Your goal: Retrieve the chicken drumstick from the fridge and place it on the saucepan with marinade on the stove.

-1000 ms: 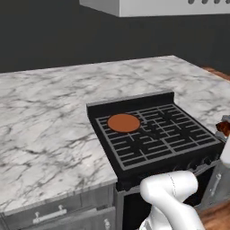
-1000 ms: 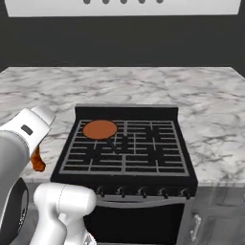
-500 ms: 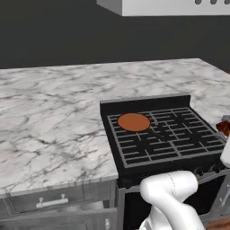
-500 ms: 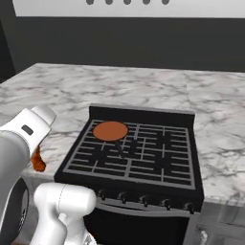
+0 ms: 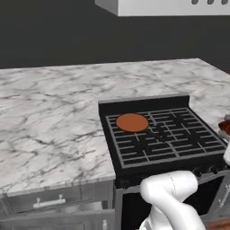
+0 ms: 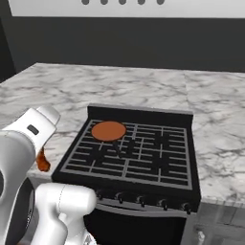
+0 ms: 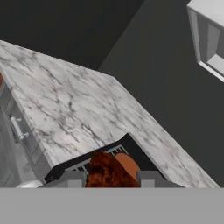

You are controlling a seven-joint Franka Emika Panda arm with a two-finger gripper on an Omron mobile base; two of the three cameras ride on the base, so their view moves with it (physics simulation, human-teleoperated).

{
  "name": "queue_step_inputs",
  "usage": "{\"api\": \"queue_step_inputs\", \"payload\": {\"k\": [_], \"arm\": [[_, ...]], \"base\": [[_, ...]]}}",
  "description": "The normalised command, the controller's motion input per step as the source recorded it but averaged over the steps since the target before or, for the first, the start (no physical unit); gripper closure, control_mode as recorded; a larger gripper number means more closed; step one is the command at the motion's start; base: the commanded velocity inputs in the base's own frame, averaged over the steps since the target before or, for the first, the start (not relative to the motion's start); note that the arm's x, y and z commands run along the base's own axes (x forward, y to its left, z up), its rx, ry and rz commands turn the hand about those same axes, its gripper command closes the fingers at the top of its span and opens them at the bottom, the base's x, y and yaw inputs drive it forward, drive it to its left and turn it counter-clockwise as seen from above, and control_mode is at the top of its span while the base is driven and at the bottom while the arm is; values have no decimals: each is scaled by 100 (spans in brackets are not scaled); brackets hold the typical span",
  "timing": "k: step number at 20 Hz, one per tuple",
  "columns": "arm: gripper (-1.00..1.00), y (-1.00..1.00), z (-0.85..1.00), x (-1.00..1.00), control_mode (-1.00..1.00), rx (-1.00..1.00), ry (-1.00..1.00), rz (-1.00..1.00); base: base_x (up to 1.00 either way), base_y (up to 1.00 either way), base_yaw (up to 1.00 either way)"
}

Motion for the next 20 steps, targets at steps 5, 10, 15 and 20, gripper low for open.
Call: {"api": "queue_step_inputs", "payload": {"k": [5,10,15,20], "arm": [[100,0,0,0,100,0,0,0],[100,0,0,0,100,0,0,0],[100,0,6,5,-100,0,-1,-12],[100,0,18,7,-100,0,-1,-27]], "base": [[9,0,-29],[11,0,-30],[10,0,-18],[0,0,0]]}}
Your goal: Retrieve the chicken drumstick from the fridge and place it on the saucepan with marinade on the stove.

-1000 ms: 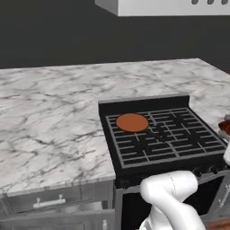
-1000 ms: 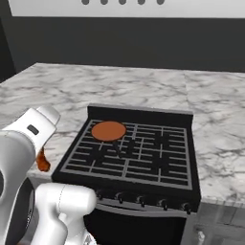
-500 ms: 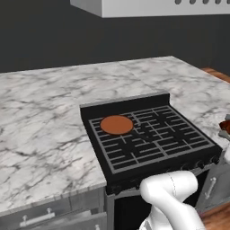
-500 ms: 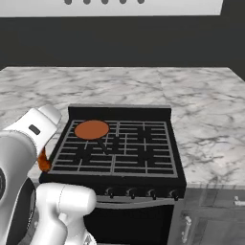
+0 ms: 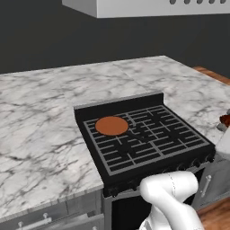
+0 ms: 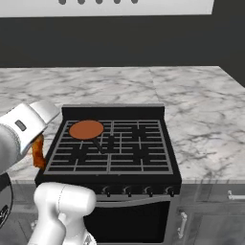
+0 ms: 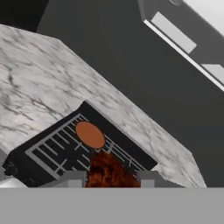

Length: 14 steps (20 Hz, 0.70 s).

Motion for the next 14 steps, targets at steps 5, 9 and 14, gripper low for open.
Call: {"api": "queue_step_inputs", "payload": {"k": [5,9,14], "arm": [[100,0,15,4,-100,0,4,-12],[100,2,19,17,-100,0,15,-10],[100,16,9,29,-100,0,25,-14]], "base": [[0,0,0],[0,0,0],[0,0,0]]}}
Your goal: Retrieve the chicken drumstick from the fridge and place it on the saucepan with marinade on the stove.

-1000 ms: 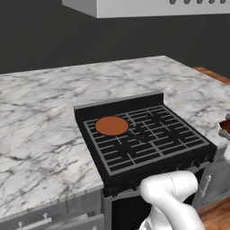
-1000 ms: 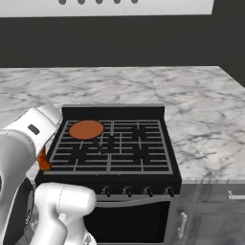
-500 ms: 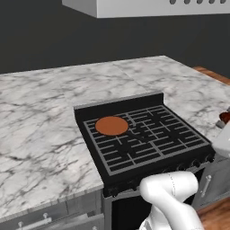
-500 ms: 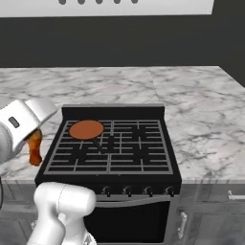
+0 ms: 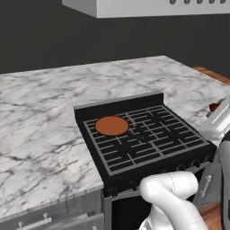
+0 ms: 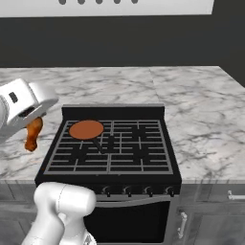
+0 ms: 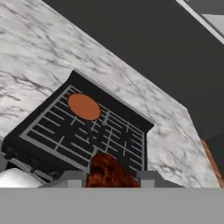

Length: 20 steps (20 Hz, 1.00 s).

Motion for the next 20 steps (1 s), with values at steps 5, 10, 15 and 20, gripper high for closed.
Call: {"api": "queue_step_inputs", "payload": {"k": [5,10,15,20], "arm": [[100,28,-6,23,-100,0,11,-18],[100,28,-26,0,-100,0,-5,-19],[100,19,-25,5,-100,4,-9,-18],[100,3,-14,17,-100,18,0,-16]], "base": [[0,0,0],[0,0,0],[0,0,0],[0,0,0]]}}
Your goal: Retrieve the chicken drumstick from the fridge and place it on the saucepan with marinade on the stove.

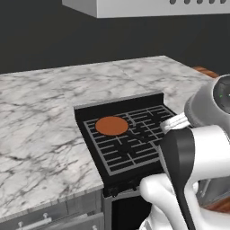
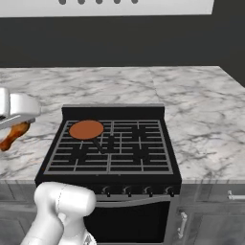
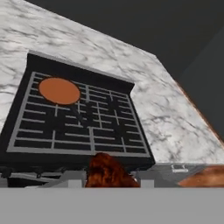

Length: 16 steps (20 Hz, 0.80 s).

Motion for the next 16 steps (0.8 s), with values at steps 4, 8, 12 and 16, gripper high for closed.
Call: {"api": "queue_step_inputs", "payload": {"k": [4,8,12,16], "arm": [[100,0,-3,31,-100,24,5,-14],[100,1,-3,35,-100,19,10,-15],[100,6,-3,30,-100,11,7,-15],[100,9,-7,22,-100,3,3,-13]], "base": [[0,0,0],[0,0,0],[0,0,0],[0,0,0]]}}
